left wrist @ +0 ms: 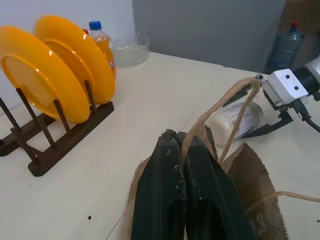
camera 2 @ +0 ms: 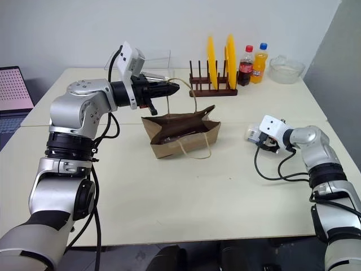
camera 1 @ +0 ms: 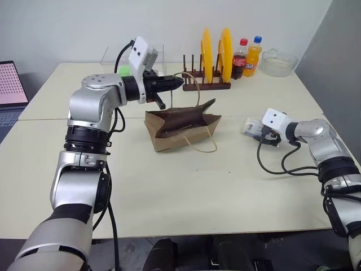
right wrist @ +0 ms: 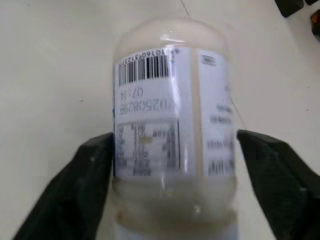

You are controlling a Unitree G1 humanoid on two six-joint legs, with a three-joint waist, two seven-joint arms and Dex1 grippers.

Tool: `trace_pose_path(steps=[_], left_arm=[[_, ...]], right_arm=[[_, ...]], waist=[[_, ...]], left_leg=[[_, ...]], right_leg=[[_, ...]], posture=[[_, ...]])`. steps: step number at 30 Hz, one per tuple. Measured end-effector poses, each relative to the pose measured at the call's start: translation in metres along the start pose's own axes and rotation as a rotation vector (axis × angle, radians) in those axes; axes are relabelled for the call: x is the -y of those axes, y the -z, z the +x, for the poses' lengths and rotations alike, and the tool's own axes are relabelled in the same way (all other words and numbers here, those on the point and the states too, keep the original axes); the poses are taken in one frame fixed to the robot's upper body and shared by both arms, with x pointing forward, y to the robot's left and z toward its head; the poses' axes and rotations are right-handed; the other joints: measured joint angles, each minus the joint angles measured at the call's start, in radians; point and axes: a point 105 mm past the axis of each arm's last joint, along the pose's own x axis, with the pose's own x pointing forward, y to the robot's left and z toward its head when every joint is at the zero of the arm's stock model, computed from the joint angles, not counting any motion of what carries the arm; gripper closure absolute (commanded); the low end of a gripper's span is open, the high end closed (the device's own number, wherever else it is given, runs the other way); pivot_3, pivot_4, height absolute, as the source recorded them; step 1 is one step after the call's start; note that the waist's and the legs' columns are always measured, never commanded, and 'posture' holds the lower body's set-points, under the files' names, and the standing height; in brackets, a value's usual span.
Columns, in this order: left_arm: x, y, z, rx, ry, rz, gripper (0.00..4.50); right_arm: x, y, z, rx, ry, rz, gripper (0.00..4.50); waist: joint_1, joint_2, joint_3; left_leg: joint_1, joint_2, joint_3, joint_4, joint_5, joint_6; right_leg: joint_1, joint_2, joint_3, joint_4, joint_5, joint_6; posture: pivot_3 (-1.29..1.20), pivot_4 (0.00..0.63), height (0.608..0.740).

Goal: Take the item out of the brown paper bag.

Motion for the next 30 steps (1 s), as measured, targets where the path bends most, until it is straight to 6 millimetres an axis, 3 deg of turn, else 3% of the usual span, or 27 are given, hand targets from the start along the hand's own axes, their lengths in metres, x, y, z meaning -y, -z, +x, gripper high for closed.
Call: trace_pose_path(steps=[6, 13, 16, 19, 21, 24, 30], left_arm=[[0.000, 0.000, 0.000, 0.000, -0.001, -0.010, 4.50], [-0.006, 0.001, -0.001, 0.000, -0.029, 0.020, 4.50], [-0.012, 0.006, -0.002, -0.019, -0.041, 0.039, 4.50], [-0.017, 0.007, -0.004, -0.042, -0.046, 0.077, 4.50], [-0.020, 0.005, -0.006, -0.050, -0.045, 0.099, 4.09], [-0.022, 0.010, -0.013, -0.087, -0.039, 0.120, 3.31], [-0.029, 0.013, -0.029, -0.149, -0.051, 0.192, 1.43]], right_arm=[[0.002, -0.002, -0.007, -0.008, -0.036, -0.030, 0.01], [0.009, -0.033, -0.060, 0.148, -0.038, 0.004, 0.01], [-0.012, -0.059, -0.082, 0.300, -0.052, 0.075, 0.01], [-0.057, -0.087, -0.094, 0.472, -0.076, 0.180, 0.01], [-0.086, -0.097, -0.093, 0.535, -0.090, 0.286, 0.00], [-0.111, -0.113, -0.091, 0.599, -0.058, 0.412, 0.00], [-0.111, -0.141, -0.078, 0.684, 0.094, 0.550, 0.00]], waist=[[0.000, 0.000, 0.000], [0.005, 0.000, 0.000], [0.006, 0.000, 0.000], [0.007, 0.000, 0.000], [0.007, 0.000, 0.000], [0.005, 0.000, 0.000], [0.003, 0.000, 0.000]], left_leg=[[0.000, 0.000, 0.000, 0.000, 0.000, 0.000], [0.000, 0.000, -0.002, 0.000, -0.001, 0.002], [0.000, 0.000, -0.004, 0.000, -0.001, 0.002], [0.000, 0.000, -0.007, 0.000, -0.002, 0.002], [0.001, 0.000, -0.006, 0.000, -0.002, 0.002], [0.001, -0.001, -0.005, 0.001, -0.001, 0.002], [0.003, 0.000, -0.005, 0.000, -0.001, 0.002]], right_leg=[[0.000, 0.000, 0.000, 0.000, 0.000, 0.000], [0.001, 0.000, -0.002, 0.000, 0.000, 0.000], [0.002, 0.000, -0.003, 0.000, 0.000, 0.000], [0.002, 0.000, -0.004, 0.000, -0.001, 0.002], [0.002, 0.000, -0.003, 0.000, -0.002, 0.004], [0.002, 0.000, -0.002, 0.000, -0.003, 0.005], [0.002, 0.001, -0.002, 0.000, -0.003, 0.005]], posture=[[0.00, 0.150, 0.740], [0.00, 0.150, 0.740], [0.00, 0.150, 0.740], [0.00, 0.150, 0.740], [0.00, 0.150, 0.740], [0.00, 0.150, 0.740], [0.00, 0.150, 0.740]])
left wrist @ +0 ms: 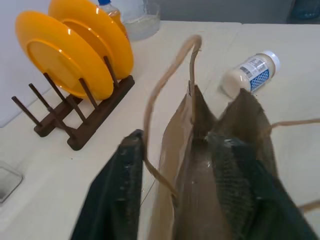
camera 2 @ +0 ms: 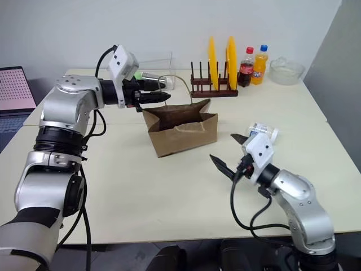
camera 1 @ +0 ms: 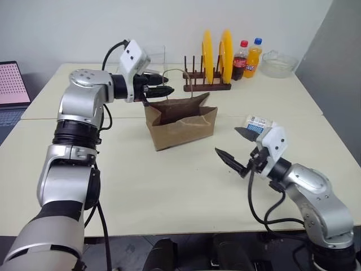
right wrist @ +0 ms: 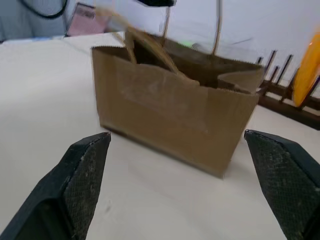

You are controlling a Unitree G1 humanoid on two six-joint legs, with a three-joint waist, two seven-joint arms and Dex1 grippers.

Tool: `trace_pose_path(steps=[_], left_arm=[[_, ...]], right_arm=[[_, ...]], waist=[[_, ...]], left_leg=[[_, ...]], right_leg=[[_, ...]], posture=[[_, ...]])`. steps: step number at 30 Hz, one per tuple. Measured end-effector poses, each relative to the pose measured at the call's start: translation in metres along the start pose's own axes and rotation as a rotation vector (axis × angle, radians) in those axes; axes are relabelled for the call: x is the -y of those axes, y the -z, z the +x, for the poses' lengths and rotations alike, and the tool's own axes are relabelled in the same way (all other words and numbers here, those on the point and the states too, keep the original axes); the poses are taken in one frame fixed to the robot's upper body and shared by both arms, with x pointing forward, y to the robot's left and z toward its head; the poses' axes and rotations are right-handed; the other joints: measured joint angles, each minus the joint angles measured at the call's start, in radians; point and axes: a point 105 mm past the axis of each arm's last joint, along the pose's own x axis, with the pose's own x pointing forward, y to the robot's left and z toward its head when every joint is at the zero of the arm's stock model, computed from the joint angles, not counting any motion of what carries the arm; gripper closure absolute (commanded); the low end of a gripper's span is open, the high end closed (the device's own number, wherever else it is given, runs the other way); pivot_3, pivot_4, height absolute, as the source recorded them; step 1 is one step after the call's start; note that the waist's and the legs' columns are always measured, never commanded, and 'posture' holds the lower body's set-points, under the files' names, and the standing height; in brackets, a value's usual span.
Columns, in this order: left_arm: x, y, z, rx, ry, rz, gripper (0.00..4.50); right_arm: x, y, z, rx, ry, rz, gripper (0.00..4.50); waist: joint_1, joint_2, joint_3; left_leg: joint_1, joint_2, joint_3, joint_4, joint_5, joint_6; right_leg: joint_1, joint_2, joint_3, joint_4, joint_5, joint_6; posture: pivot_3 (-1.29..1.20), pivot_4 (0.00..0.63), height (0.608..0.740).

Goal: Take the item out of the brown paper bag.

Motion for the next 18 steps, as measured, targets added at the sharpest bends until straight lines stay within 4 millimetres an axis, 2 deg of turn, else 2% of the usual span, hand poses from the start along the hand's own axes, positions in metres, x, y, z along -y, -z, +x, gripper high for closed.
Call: trace_pose_path(steps=[2, 9, 14, 18], left_arm=[[-0.003, 0.001, -0.004, -0.010, -0.019, 0.032, 0.81], [-0.012, 0.027, -0.024, -0.045, -0.130, 0.122, 0.81], [-0.014, 0.042, -0.041, -0.027, -0.256, 0.104, 0.81], [-0.004, 0.051, -0.043, -0.029, -0.279, 0.124, 0.81]], right_arm=[[-0.005, 0.002, 0.006, 0.000, -0.005, 0.004, 0.00], [-0.003, 0.008, 0.009, -0.014, -0.015, -0.016, 0.00], [0.001, 0.012, 0.009, -0.021, -0.013, -0.031, 0.00], [-0.003, 0.015, 0.011, -0.023, -0.033, -0.035, 0.00]], waist=[[0.001, 0.000, 0.000], [0.002, 0.000, 0.000], [0.002, 0.000, 0.000], [0.003, 0.000, 0.000]], left_leg=[[0.000, 0.000, 0.000, 0.000, 0.000, 0.000], [0.000, 0.000, 0.000, 0.000, 0.000, 0.000], [0.000, 0.000, 0.000, 0.000, 0.000, 0.001], [0.000, 0.000, 0.000, 0.000, 0.000, 0.001]], right_leg=[[0.000, 0.000, 0.000, 0.000, 0.000, 0.000], [0.000, 0.000, 0.000, -0.001, 0.000, -0.001], [0.000, 0.000, 0.000, 0.000, 0.001, -0.001], [0.001, 0.000, 0.000, 0.000, 0.001, -0.002]], posture=[[0.00, 0.150, 0.740], [0.00, 0.150, 0.740], [0.00, 0.150, 0.740], [0.00, 0.150, 0.740]])
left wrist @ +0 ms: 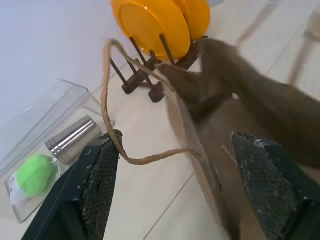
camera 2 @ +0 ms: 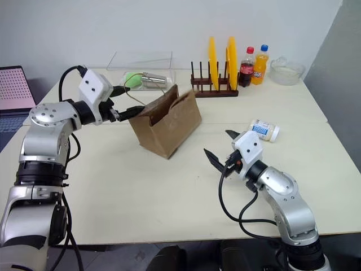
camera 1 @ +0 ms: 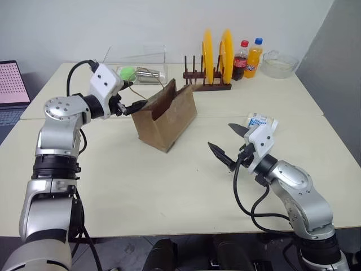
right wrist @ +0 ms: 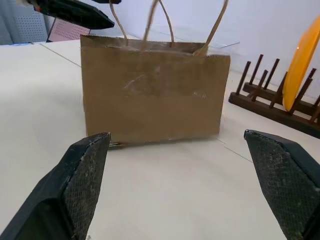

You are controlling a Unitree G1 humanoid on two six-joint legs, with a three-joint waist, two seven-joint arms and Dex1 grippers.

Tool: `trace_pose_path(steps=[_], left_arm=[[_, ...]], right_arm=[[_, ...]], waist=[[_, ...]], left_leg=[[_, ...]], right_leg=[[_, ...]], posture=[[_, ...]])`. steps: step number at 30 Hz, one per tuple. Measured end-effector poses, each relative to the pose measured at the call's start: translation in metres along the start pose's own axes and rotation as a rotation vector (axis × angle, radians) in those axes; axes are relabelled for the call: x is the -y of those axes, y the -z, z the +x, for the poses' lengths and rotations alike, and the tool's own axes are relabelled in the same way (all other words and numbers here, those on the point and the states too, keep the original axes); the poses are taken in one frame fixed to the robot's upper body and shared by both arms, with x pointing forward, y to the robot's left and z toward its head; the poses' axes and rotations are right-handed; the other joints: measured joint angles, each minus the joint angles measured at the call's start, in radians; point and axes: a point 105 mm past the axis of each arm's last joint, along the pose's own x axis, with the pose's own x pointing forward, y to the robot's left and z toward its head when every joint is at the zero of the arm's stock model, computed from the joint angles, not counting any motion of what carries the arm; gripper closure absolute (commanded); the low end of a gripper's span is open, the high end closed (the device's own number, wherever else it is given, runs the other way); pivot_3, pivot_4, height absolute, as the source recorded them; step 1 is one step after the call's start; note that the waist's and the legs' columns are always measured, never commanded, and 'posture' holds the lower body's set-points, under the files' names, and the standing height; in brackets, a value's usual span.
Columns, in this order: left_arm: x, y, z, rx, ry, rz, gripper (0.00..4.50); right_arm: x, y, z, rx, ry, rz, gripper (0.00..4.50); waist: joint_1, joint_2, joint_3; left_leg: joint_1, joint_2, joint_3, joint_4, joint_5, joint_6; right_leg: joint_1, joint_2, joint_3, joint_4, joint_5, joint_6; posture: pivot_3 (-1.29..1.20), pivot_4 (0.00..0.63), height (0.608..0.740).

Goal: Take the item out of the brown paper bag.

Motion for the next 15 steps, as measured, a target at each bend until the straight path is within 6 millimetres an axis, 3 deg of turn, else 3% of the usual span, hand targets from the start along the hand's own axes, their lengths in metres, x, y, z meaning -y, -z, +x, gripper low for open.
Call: trace_pose_path(steps=[4, 9, 15], left_arm=[[0.009, 0.001, 0.001, 0.012, 0.000, -0.031, 0.81], [0.012, 0.002, -0.001, 0.061, -0.089, -0.235, 0.81], [0.039, 0.027, -0.017, -0.012, -0.157, -0.314, 0.81]], right_arm=[[-0.004, 0.001, 0.002, -0.001, -0.018, 0.003, 0.00], [-0.004, -0.004, 0.002, 0.016, -0.014, 0.010, 0.00], [0.000, -0.015, -0.010, 0.055, 0.037, 0.023, 0.00]], waist=[[0.000, 0.000, 0.000], [0.000, 0.000, 0.000], [0.000, 0.000, 0.000]], left_leg=[[0.000, 0.000, 0.000, 0.000, 0.000, 0.000], [0.000, 0.000, 0.000, 0.000, 0.000, 0.000], [0.002, 0.000, -0.001, -0.001, 0.000, 0.000]], right_leg=[[0.000, 0.000, 0.000, 0.000, -0.001, 0.002], [0.000, 0.000, 0.000, 0.000, -0.001, 0.002], [0.001, 0.000, 0.001, 0.000, 0.000, 0.000]], posture=[[0.00, 0.150, 0.740], [0.00, 0.150, 0.740], [0.00, 0.150, 0.740]])
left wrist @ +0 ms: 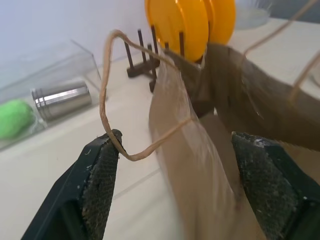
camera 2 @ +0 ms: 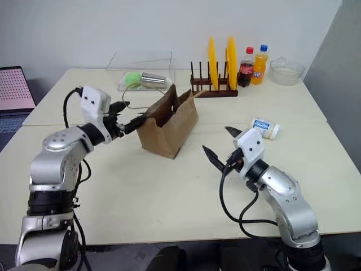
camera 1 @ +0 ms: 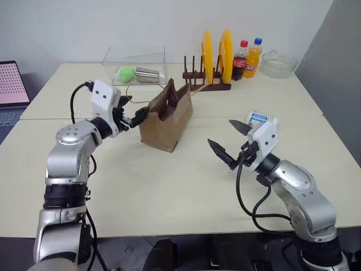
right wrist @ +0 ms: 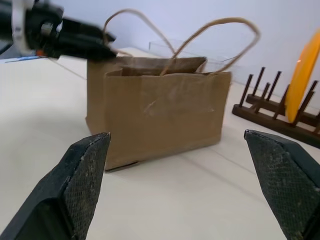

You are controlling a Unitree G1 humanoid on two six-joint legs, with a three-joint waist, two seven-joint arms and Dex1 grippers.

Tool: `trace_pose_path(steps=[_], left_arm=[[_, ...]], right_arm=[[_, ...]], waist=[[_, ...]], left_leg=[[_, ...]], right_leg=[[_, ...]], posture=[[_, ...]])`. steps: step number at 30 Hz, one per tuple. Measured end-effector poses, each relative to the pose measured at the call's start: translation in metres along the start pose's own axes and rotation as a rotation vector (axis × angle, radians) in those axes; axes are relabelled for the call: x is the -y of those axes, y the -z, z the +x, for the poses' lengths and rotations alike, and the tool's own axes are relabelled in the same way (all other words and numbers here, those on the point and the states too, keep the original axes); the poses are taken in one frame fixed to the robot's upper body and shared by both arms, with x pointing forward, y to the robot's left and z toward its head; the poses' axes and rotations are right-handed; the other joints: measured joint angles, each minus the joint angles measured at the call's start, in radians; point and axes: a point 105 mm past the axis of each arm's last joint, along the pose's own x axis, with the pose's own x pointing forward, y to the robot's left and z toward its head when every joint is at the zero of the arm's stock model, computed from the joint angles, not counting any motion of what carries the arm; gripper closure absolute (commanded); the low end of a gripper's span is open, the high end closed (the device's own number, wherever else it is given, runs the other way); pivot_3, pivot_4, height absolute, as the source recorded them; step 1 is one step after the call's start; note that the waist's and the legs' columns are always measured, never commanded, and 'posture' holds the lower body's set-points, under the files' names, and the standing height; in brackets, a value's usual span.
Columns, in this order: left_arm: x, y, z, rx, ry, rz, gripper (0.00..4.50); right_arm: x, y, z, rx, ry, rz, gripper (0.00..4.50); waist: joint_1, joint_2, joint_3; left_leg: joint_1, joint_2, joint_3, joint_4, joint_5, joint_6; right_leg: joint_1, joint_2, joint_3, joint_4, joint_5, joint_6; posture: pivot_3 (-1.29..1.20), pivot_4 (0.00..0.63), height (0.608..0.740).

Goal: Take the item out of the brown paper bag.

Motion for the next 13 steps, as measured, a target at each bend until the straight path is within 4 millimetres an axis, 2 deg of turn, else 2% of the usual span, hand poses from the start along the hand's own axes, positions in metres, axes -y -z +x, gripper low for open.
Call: trace_pose_path(steps=[4, 13], left_arm=[[0.010, 0.018, -0.012, -0.041, -0.012, 0.001, 0.81], [0.014, 0.020, -0.016, -0.025, -0.053, 0.004, 0.81]], right_arm=[[0.000, 0.004, -0.006, -0.013, 0.019, 0.025, 0.00], [0.001, 0.006, -0.008, -0.013, 0.051, 0.038, 0.00]], waist=[[0.003, 0.000, 0.000], [0.004, 0.000, 0.000]], left_leg=[[0.000, 0.000, 0.000, 0.000, 0.000, 0.000], [0.001, 0.000, 0.000, 0.000, 0.000, 0.000]], right_leg=[[0.000, 0.000, 0.000, 0.000, -0.002, 0.003], [0.001, 0.000, 0.000, -0.001, -0.002, 0.003]], posture=[[0.00, 0.150, 0.740], [0.00, 0.150, 0.740]])
